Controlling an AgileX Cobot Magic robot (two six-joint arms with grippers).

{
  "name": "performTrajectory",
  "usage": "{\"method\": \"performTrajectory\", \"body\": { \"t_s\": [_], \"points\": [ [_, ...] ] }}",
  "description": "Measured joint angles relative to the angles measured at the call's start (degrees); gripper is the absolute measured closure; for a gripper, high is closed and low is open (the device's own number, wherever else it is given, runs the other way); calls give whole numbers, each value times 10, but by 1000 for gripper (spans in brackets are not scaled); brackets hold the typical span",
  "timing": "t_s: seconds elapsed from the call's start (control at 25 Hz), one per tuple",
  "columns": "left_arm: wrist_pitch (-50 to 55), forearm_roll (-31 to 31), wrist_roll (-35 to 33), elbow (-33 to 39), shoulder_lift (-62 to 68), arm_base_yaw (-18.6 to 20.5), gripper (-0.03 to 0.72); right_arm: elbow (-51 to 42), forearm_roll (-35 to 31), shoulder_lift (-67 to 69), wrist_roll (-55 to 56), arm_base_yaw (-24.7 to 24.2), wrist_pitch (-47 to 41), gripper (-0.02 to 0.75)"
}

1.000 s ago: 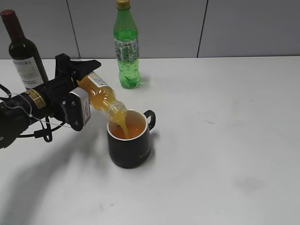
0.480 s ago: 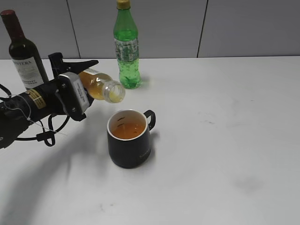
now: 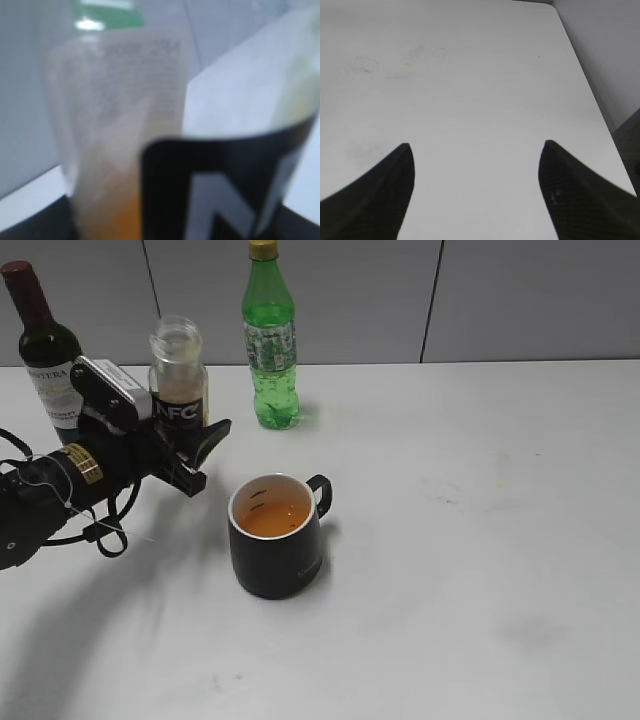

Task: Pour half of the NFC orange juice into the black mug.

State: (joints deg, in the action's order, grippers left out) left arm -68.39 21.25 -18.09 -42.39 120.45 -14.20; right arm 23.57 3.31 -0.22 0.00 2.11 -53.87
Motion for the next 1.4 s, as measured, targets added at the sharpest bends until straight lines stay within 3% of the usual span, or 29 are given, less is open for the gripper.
{"method": "performTrajectory", "body": {
  "t_s": [0.16, 0.32, 0.68, 1.24, 1.32, 1.4],
  "points": [
    [-1, -55, 123, 0, 0, 0, 215, 0, 0, 0, 0, 0, 0, 150],
    [-1, -77, 160, 0, 0, 0, 215, 0, 0, 0, 0, 0, 0, 150],
    [-3, -137, 167, -1, 5, 0, 215, 0, 0, 0, 0, 0, 0, 150],
    [-28, -144, 152, -2, 88, 0, 212, 0, 0, 0, 0, 0, 0, 150],
    [-28, -144, 151, -2, 88, 0, 174, 0, 0, 0, 0, 0, 0, 150],
    [-20, -144, 151, -2, 92, 0, 88, 0, 0, 0, 0, 0, 0, 150]
  ]
}}
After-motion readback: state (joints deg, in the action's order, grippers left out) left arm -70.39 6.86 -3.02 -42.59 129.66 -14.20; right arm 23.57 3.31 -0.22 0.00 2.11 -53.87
